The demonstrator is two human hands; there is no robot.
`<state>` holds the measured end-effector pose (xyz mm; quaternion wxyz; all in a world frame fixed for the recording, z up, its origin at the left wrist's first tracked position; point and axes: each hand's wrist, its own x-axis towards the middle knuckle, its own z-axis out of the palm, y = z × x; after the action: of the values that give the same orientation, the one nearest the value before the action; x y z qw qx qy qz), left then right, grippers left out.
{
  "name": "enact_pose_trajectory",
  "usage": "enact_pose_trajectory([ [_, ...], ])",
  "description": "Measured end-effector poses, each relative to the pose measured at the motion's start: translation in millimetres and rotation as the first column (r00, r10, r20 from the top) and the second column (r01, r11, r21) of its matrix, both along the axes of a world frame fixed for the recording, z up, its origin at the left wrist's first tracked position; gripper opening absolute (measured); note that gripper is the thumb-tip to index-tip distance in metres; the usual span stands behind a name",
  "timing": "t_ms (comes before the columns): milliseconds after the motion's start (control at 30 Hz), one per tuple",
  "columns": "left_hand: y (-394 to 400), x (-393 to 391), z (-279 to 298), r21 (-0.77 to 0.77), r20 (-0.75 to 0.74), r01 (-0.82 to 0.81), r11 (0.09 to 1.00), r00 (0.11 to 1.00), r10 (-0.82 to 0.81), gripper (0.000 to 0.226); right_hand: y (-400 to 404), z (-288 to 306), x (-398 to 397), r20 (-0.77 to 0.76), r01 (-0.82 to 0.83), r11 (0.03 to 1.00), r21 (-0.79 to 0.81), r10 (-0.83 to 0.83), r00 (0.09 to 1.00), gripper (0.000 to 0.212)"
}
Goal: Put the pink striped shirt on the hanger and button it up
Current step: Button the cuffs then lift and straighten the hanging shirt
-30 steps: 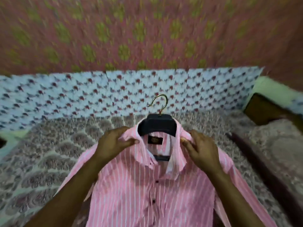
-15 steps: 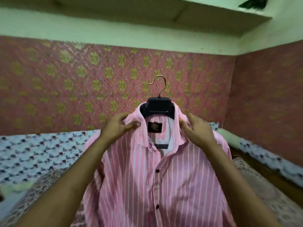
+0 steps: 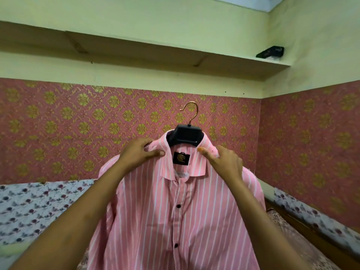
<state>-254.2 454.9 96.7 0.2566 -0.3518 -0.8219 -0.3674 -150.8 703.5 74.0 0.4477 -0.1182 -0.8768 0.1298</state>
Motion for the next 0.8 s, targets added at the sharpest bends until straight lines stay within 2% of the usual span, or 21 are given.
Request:
enact_pose_trajectory([
  [100,-9.9,-9.0,5.1,0.005,0.036,0.065,0.998,0.997,-0.065,0.054,4.3,9.3,1.9,-0.049,0.040,0.999,0.006,-0.040,0.998,0.068],
  [233,-35.5,-14.2,-0.9,0.060,0.152,0.123,0.991,0.980,-0.131,0.042,14.1,11.3,8.6,-0.078,0.074,0.997,-0.016,-0.075,0.994,0.074],
  [300,-51.7,-13.6,-8.7,0.047,0.269,0.166,0.985,0.948,-0.172,0.032,17.4,11.3,12.1,-0.065,0.082,0.997,-0.014,-0.082,0.994,0.077],
  [433,-77.6,-8.1,-22.2,0.078,0.469,0.203,0.976,0.857,-0.215,0.051,17.9,11.7,15.3,-0.024,0.098,0.995,0.017,-0.098,0.995,0.082],
  [500,-81.8,-5.6,-25.8,0.065,0.508,0.183,0.981,0.840,-0.190,0.061,16.0,11.4,18.1,-0.013,0.098,0.995,0.033,-0.098,0.995,0.079],
  [633,-79.6,-0.5,-27.9,-0.047,0.583,0.110,0.993,0.810,-0.062,0.037,15.2,11.3,25.5,-0.030,0.101,0.993,0.053,-0.099,0.995,0.069],
  [733,-82.6,-3.0,-35.7,-0.099,0.638,0.114,0.989,0.770,-0.025,0.042,19.4,9.3,28.2,-0.047,0.124,0.990,0.065,-0.121,0.992,0.076],
  [800,-85.2,-4.0,-44.9,-0.135,0.644,0.124,0.983,0.765,-0.008,0.032,22.3,7.9,28.8,-0.045,0.144,0.988,0.057,-0.141,0.989,0.079],
])
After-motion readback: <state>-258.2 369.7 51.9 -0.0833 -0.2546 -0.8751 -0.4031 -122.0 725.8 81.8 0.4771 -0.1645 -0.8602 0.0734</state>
